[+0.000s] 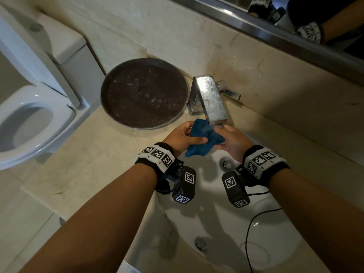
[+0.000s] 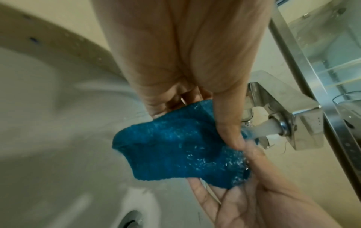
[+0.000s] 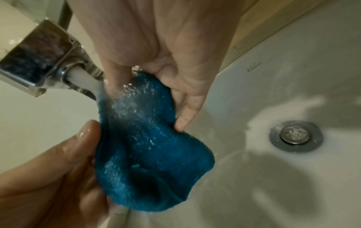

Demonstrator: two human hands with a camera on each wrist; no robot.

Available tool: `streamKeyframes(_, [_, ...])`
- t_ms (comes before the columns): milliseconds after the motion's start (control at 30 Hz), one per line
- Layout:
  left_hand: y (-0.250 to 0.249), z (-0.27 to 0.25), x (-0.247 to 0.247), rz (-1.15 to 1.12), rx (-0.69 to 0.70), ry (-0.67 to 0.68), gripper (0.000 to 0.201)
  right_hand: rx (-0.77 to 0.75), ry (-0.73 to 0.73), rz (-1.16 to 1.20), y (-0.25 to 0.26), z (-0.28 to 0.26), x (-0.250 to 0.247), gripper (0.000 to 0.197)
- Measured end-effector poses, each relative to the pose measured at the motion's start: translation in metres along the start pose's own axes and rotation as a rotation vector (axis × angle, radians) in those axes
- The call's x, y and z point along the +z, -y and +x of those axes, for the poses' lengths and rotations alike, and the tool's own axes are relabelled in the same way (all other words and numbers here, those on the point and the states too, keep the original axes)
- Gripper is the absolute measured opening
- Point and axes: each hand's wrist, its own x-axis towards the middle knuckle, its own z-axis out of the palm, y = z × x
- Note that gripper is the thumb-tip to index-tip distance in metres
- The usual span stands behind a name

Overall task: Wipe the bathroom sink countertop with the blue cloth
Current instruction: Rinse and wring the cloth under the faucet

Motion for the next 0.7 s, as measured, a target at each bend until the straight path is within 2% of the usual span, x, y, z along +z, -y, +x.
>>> streamKeyframes(100, [0.000,0.003,0.004,0.120,-0.013,-0.015,0.048,-0.016,-0.021,0.009,0.001,-0.001,-0.001,0.021])
streamKeyframes(200, [0.003,0.007,0.001,0.214,0.018,-0.102,0.023,-0.024,-0.008,-0.011,0.000,-0.002,-0.003,0.022])
streamKeyframes(267, [0.005,0.006,-0.001,0.224,0.026,-0.167,0.014,-0.027,-0.017,-0.040,0.000,-0.002,-0.006,0.020])
streamKeyframes(400, [0.002,0.005,0.000,0.142,-0.010,-0.242,0.030,-0.044,0.002,-0.066,-0.002,-0.005,-0.010,0.014])
streamKeyframes(500, [-0.001,0.007,-0.001,0.089,0.013,-0.294,0.032,-0.046,0.005,-0.044,-0.001,-0.007,-0.011,0.013])
streamKeyframes(633, [-0.009,0.010,0.007,0.007,-0.008,-0.262,0.030,-0.055,-0.035,-0.017,0.001,-0.008,-0.014,0.016])
streamKeyframes(700, [-0.012,0.011,0.013,-0.008,-0.033,-0.233,0.026,-0.052,-0.060,0.027,0.001,-0.007,-0.017,0.025])
